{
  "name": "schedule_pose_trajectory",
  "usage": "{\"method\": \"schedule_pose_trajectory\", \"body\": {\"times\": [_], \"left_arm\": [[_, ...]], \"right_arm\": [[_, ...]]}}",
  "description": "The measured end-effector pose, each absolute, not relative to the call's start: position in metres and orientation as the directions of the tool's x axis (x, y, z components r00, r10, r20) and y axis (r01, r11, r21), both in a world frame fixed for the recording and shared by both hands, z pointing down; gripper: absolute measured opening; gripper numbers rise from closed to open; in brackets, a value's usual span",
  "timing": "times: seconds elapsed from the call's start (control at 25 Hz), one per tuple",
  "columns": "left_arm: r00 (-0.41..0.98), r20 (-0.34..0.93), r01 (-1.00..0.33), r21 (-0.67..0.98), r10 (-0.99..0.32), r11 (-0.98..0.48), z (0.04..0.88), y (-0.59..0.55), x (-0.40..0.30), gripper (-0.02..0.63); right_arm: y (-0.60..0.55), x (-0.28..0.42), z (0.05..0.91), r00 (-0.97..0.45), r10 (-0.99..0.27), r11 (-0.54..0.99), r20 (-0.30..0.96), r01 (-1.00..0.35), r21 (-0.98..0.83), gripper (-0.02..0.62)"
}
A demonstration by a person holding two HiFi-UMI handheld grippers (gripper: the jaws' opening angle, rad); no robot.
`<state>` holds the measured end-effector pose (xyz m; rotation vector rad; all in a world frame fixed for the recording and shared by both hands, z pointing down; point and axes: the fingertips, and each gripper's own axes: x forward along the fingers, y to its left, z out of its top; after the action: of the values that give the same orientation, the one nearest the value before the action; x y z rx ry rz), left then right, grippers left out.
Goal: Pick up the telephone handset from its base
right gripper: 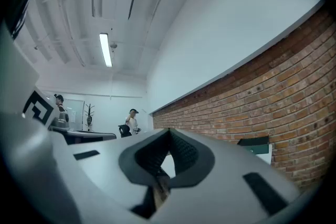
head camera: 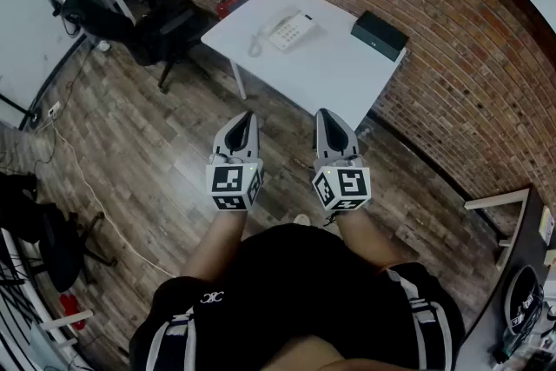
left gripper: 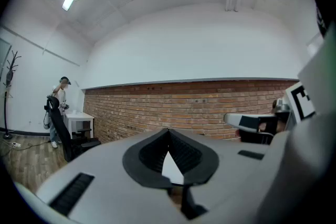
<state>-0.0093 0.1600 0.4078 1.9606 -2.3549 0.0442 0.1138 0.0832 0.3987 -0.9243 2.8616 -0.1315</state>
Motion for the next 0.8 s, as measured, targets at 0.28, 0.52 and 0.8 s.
{"method": "schedule_pose_trajectory", "body": {"times": [0.28, 0.52, 0.8], "left_arm": [[-0.174, 0.08, -0.984, 0.019, -0.981, 0.176, 0.408, 0.163, 0.001, 0.002], [-0.184, 0.089, -0.982, 0.019, -0.979, 0.186, 0.409, 0.156, 0.006, 0.002], [-0.177, 0.085, -0.984, 0.0, -0.981, 0.177, 0.412, 0.134, 0.025, 0.002]], "right_arm": [[0.087, 0.115, 0.402, -0.809, -0.582, 0.812, -0.083, -0.571, -0.123, -0.002], [0.081, 0.119, 0.403, -0.815, -0.574, 0.817, -0.081, -0.563, -0.125, 0.0], [0.065, 0.122, 0.406, -0.831, -0.549, 0.834, -0.09, -0.539, -0.117, 0.0]]}}
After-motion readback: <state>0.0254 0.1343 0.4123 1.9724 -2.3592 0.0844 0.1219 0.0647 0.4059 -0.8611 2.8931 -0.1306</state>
